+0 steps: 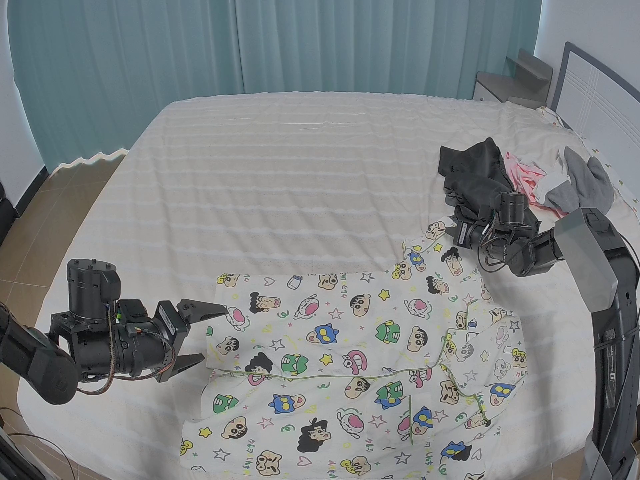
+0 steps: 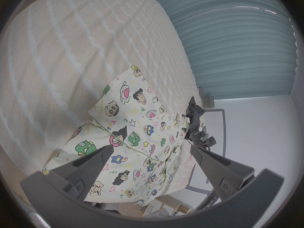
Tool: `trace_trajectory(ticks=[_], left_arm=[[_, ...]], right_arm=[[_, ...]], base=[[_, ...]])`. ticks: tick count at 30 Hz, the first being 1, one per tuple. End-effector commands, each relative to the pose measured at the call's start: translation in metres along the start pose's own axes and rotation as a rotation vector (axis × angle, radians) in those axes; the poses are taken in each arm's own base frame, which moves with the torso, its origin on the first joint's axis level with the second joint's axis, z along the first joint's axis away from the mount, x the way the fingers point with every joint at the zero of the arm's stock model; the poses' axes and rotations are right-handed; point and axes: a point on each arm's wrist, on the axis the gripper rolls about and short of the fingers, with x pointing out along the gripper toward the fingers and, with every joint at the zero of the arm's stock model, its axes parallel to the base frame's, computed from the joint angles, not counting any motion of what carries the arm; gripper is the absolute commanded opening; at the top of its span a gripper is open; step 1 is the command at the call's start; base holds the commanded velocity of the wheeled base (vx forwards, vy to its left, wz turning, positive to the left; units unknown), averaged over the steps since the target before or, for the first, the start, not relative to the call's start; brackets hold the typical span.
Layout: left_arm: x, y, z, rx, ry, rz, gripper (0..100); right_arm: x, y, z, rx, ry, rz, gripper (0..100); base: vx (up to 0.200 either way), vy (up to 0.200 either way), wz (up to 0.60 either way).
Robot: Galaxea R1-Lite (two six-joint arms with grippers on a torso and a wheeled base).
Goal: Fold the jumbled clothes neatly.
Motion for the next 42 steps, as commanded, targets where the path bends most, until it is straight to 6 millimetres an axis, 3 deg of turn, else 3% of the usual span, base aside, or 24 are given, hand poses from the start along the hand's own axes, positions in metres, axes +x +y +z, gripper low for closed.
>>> trace_trajectory(ticks=[1, 8, 9, 12, 13, 14, 23, 28, 38, 42], left_arm=[[0.002, 0.001, 0.0, -0.004, 0.004, 0.007, 100], [0.002, 0.002, 0.0, -0.003, 0.006, 0.008, 100], [0.003, 0.001, -0.002, 0.0, 0.014, 0.007, 100], [0.004, 0.0, -0.006, 0.006, 0.026, 0.007, 100], [0.004, 0.0, -0.006, 0.006, 0.026, 0.007, 100], [0.004, 0.0, -0.007, 0.01, 0.032, 0.006, 100], [0.006, 0.002, -0.008, 0.016, 0.029, 0.02, 100], [0.008, 0.005, -0.007, 0.015, 0.032, 0.033, 100], [0.031, 0.009, 0.015, 0.099, -0.038, 0.08, 100], [0.051, 0.024, 0.043, 0.343, -0.085, 0.168, 100]], right_arm=[[-0.002, -0.004, -0.001, 0.006, 0.002, -0.021, 100], [-0.03, -0.011, 0.004, 0.036, 0.032, -0.059, 100], [-0.05, -0.007, 0.006, 0.058, 0.053, -0.064, 100], [-0.08, 0.0, 0.008, 0.099, 0.06, -0.065, 100], [-0.081, 0.001, 0.008, 0.1, 0.059, -0.063, 100], [-0.099, 0.005, 0.007, 0.125, 0.051, -0.055, 100], [-0.186, 0.012, -0.022, 0.214, 0.07, -0.044, 100], [-0.221, 0.015, -0.043, 0.273, 0.057, -0.036, 100], [-0.238, 0.011, -0.075, 0.426, 0.014, -0.019, 100], [-0.233, 0.007, -0.09, 0.47, 0.007, -0.002, 100]], base=[[0.0, 0.0, 0.0], [0.0, 0.0, 0.0], [0.0, 0.0, 0.0], [0.0, 0.0, 0.0], [0.0, 0.0, 0.0], [0.0, 0.0, 0.0], [-0.178, 0.0, 0.0], [-0.2, 0.0, 0.0], [-0.1, 0.0, 0.0], [0.0, 0.0, 0.0]])
